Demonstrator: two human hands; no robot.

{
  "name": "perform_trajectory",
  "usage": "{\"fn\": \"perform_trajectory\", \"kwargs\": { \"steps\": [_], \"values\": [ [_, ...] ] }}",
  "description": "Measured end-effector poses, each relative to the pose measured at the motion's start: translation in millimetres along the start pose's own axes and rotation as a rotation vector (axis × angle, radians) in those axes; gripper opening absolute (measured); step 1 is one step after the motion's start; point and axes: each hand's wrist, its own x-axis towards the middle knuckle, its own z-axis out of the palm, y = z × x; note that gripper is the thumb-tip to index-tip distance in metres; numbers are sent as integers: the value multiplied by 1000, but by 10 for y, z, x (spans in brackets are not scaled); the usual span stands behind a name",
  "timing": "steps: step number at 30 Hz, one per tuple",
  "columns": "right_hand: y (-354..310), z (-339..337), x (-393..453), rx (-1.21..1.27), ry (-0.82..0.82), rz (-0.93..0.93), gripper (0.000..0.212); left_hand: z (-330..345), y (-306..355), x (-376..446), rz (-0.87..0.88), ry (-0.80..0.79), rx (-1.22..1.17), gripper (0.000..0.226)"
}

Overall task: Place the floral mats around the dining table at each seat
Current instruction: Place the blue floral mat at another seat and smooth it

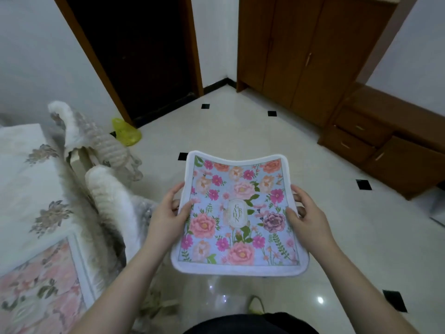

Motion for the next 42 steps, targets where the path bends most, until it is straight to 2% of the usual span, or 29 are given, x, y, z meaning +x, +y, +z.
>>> {"fn": "perform_trajectory", "kwargs": {
  "steps": [4, 12, 28, 42],
  "values": [
    [-84, -29, 622, -7, -86, -40, 50, 75, 169, 361, -36, 54, -73, 52],
    [-387, 303, 1741, -18, -180, -90, 53, -99, 274, 1157, -70, 196, 12, 53],
    [-1151, 1395, 3336, 3, -297, -112, 51, -821, 175, 2649, -156, 271, -102, 50],
    [-1471, 1818, 4900, 44, -440, -166, 46, -857, 470, 3836, -237, 396, -144, 48]
  ]
}}
